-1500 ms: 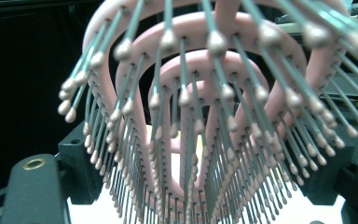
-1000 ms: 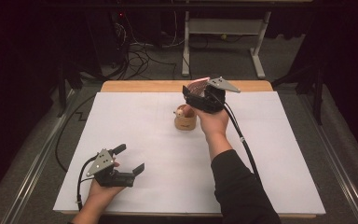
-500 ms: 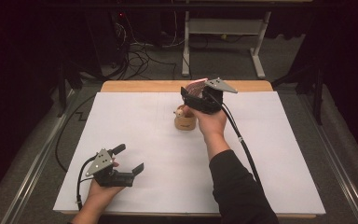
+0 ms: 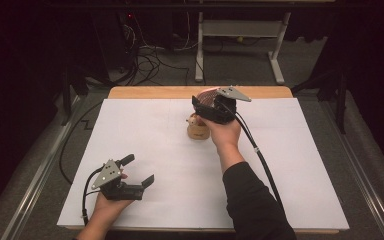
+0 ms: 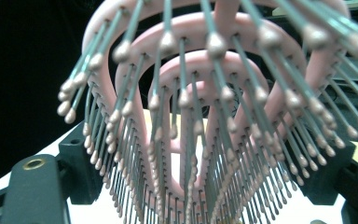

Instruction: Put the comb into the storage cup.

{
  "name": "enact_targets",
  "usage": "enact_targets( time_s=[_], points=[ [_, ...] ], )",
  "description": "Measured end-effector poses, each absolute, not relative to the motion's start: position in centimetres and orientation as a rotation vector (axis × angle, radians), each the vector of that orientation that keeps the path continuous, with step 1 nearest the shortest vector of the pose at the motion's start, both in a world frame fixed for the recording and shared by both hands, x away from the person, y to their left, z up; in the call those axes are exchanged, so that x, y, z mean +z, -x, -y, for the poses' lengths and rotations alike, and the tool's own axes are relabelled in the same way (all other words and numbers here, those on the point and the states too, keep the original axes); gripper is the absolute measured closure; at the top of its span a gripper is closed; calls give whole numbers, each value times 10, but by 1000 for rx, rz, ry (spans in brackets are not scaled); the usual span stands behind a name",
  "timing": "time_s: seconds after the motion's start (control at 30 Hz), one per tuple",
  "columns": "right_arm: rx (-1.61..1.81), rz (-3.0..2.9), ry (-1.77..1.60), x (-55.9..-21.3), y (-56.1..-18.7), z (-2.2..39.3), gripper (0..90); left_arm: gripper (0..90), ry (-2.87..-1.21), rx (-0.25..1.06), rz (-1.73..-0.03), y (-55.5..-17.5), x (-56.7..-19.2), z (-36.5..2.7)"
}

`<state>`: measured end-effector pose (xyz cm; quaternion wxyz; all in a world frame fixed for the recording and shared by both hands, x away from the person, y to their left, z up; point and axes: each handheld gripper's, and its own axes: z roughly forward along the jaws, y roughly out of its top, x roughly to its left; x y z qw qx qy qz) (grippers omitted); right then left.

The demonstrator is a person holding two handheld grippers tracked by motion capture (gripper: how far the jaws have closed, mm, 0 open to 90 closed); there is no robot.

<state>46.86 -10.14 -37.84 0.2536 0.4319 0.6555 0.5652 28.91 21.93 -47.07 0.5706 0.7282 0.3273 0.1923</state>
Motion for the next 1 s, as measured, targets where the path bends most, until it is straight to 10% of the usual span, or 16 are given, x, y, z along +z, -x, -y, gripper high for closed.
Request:
enact_targets(
  time_s=[1.0],
  points=[
    [1518, -1815, -1194, -379, -470, 104, 194, 0, -1717, 444, -761, -290, -472, -219]
  ],
)
